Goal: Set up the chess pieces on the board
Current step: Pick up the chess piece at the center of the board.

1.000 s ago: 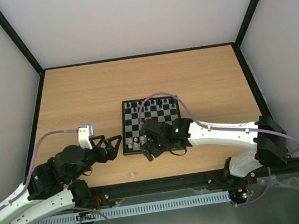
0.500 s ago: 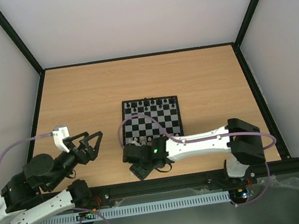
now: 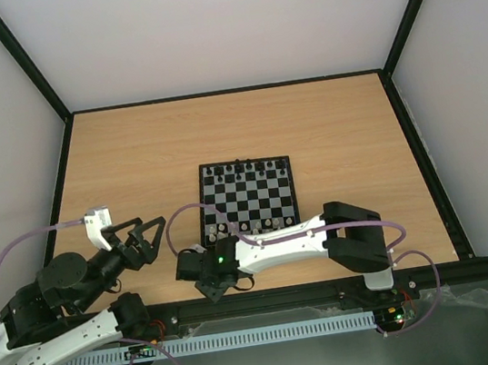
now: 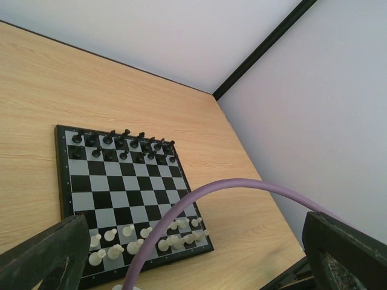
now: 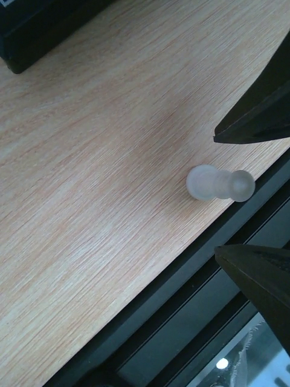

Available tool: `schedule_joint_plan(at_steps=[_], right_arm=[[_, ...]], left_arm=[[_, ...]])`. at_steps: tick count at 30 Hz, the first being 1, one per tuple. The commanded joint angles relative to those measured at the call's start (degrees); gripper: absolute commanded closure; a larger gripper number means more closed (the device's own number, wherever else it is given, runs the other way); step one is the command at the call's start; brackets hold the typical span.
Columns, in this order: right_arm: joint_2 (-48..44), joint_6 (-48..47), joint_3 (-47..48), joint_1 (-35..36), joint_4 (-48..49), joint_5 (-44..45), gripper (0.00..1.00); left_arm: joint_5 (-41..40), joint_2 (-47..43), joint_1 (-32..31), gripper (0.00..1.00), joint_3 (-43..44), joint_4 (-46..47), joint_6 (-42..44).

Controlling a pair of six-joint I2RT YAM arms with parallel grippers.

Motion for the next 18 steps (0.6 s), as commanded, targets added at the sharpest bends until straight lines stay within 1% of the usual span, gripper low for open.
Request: schedule_joint_plan(at_steps=[1,8,14,18], right_arm=[[2.1,-0.6,2.9,0.3,-4.4,0.3,0.56],[3.9,-0.3,3.6,0.3,-5.9,1.1,0.69],[4.1,0.0,3.1,0.3,-6.6,1.4,0.7],[3.7,0.0,2.5,0.3,-6.3,1.4,0.76]], left_arm=[[-0.6,-0.6,-0.2,0.01,0.6,-0.7,0.3],[-0.4,-0.5,-0.2,0.01,0.3,-0.7,0.3],[-0.3,-0.6,-0.2,0.01,0.1,-0.2,0.4],[-0.2,-0.3,-0.2,0.01,-0.2,0.2,0.4]])
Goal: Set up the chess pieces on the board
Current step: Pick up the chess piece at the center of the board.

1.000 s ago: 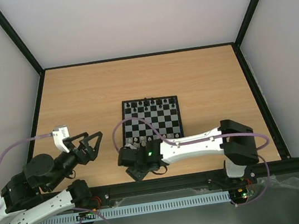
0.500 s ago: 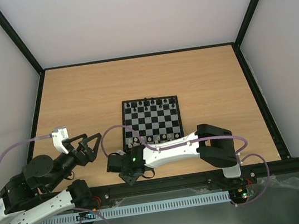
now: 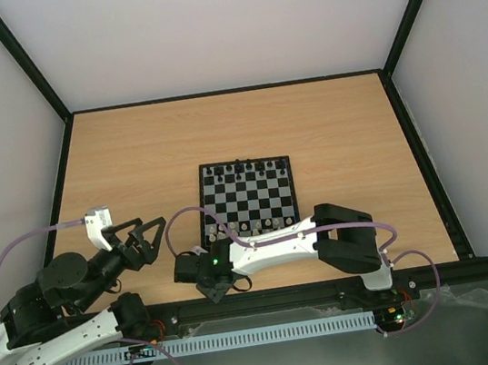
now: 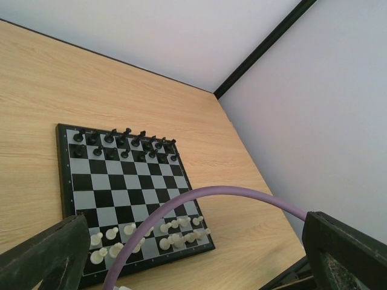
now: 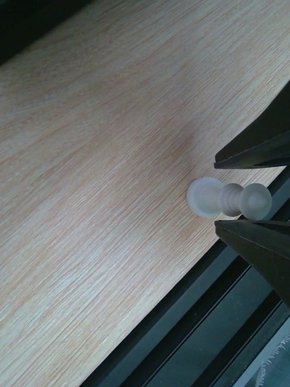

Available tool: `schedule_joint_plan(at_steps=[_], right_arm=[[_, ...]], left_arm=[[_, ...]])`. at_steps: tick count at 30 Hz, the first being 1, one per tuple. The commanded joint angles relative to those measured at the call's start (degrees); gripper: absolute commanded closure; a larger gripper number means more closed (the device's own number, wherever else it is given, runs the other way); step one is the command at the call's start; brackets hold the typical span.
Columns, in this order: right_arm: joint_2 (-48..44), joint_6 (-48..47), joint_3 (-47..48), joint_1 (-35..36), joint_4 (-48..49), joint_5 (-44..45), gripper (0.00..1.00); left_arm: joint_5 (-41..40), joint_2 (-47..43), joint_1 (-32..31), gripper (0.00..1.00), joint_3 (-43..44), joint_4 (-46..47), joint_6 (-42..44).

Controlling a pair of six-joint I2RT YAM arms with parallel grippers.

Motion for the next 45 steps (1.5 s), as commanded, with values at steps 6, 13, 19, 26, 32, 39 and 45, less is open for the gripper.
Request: schedule_joint_plan(at_steps=[6,13,19,26,32,39,45], right_arm=[[-0.4,-0.2,-0.3,0.3,-1.8,0.4,0.73],[0.9,-1.4,0.8,0.3,-2.0,0.2,0.79],[0.4,-1.5,-0.1,0.3,-1.7,0.7,0.93],[-1.3,-1.1,-1.2,0.3,-1.6,2.0,0.93],[-3.4,-0.6,-3.1,0.2,-1.7,3.2,0.93],[-6.6,-0.1,-7.4,-0.6,-0.5,3.7,0.94],[-10.5,0.4,-11.5,-1.4,0.7,4.0,0.94]], left_arm=[[0.1,0.6,-0.2,0.01,-0.4,0.9,0.4],[-0.2,1.1,-0.1,0.01,-0.5,1.3,0.4],[0.0,1.3,-0.2,0.01,-1.2,1.7,0.0],[0.3,2.4,-0.2,0.01,-1.0,2.1,0.1],[0.4,3.2,-0.2,0.01,-1.4,2.9,0.2],[0.4,5.0,-0.2,0.01,-1.8,4.4,0.4],[0.6,7.2,-0.2,0.01,-2.5,6.4,0.5]])
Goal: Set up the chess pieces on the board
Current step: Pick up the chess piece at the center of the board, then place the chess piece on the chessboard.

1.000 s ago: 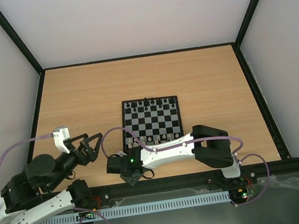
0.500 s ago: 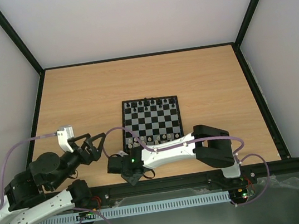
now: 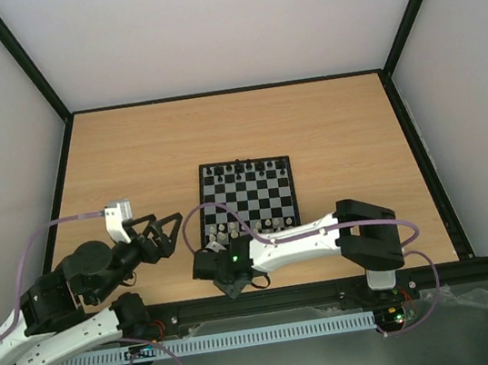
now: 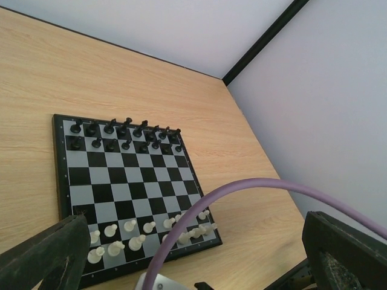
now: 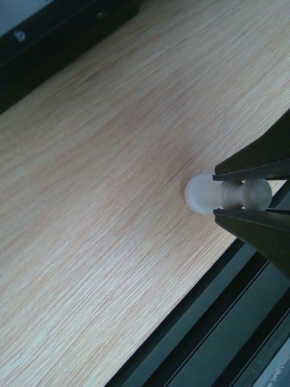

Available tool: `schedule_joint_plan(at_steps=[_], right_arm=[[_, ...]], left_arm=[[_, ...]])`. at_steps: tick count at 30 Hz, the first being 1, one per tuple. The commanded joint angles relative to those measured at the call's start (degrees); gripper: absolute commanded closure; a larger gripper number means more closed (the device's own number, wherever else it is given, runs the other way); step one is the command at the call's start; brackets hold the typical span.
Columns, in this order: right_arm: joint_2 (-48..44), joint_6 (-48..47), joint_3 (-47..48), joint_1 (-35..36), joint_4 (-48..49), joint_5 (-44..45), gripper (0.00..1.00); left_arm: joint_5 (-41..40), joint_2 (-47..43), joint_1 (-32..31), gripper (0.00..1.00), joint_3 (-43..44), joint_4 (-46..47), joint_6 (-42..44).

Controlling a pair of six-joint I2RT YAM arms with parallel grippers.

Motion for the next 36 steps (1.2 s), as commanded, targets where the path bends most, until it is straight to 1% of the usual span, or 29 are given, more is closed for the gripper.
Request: schedule_joint_plan(at_steps=[1,8,14,22,27,36], right_arm=[[-4.2,0.9,-3.1,-0.8,-0.3,1.4,0.94],[-9.7,1.3,-7.6,-2.4,0.3,2.3,0.94],[-12.0,0.0,-8.4,-6.0,0.3,2.1,0.93],[-10.9,-3.1,-5.0,-12.1,-1.6,2.6,0.93],[-10.2,-4.8,-4.0,-16.4,-1.2,1.1,0.93],[-6.7,-6.7,-0.9,-19.5,-2.6,-0.2,0.92]], left_arm=[[0.1,1.9,-0.2,0.01,-1.1,2.9,0.5],[0.4,5.3,-0.2,0.01,-1.6,5.5,0.8],[0.4,5.5,-0.2,0.01,-2.8,6.5,0.6],[0.2,5.5,-0.2,0.01,-2.7,6.2,1.1],[0.1,5.2,-0.2,0.01,-2.9,5.9,1.2],[0.0,4.4,-0.2,0.01,-3.8,5.8,1.2]])
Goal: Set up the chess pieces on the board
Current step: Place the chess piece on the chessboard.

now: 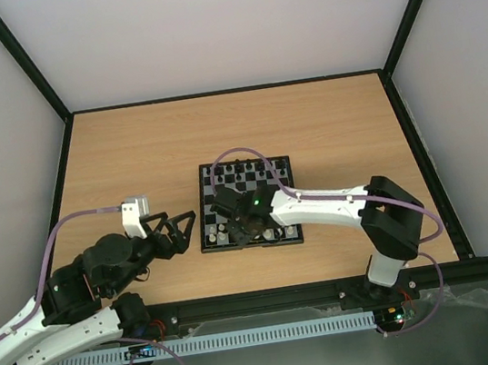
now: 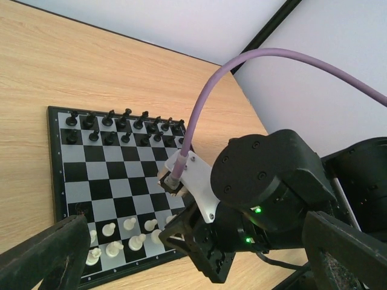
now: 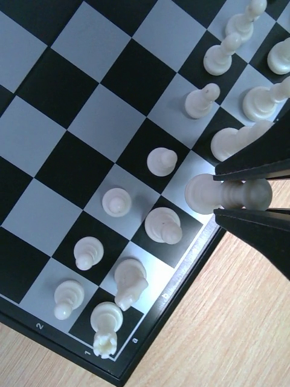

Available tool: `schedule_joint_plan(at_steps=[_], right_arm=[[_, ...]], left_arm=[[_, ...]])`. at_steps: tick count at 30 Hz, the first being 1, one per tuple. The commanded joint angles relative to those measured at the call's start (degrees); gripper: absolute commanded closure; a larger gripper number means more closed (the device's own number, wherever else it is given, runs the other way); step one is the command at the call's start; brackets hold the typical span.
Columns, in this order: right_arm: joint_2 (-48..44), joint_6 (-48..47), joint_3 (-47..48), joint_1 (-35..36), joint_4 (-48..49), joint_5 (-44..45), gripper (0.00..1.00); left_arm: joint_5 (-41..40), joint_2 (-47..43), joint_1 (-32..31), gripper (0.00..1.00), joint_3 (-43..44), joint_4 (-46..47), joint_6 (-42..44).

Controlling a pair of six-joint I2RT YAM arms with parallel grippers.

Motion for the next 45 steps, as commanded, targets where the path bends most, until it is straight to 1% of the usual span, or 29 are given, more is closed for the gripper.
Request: schedule_joint_plan(at_steps=[1,9,25,29,35,41,44,45], right_arm=[[2.5,-1.7,2.3,-0.7,-3.8,-0.8,0.92],[4.4,-1.7,2.9,-1.0,-5.4,0.0,0.91],[6.3,-2.2,2.6,-1.6,-4.7,-0.5,0.88],[6.4,-2.3,2.5,-1.7,-4.6,-0.7,0.82],[5.1,-2.6,2.2,-1.7,-3.9,-1.6,0.68],[2.4,-3.1,2.4,-1.7,-3.3,-3.4,0.65],[-0.7,-3.3,2.4,-1.7,-2.8,-4.5,0.58],[-2.1,-3.2,2.3,-1.8,-2.8,-4.6,0.52]], left_arm=[[-0.4,-0.9,-0.2,0.01,-1.1,0.6,0.8],[-0.4,-1.9,-0.2,0.01,-1.4,0.2,0.8],[-0.4,-2.0,-0.2,0.01,-1.6,0.3,0.7],[-0.5,-1.8,-0.2,0.01,-1.6,0.4,0.7],[-0.6,-1.4,-0.2,0.01,-1.5,0.7,0.8],[-0.7,-1.0,-0.2,0.01,-1.2,0.7,0.8],[-1.0,-0.5,-0.2,0.01,-1.1,1.1,0.8],[-1.1,-0.1,-0.2,0.01,-1.0,1.1,0.8]])
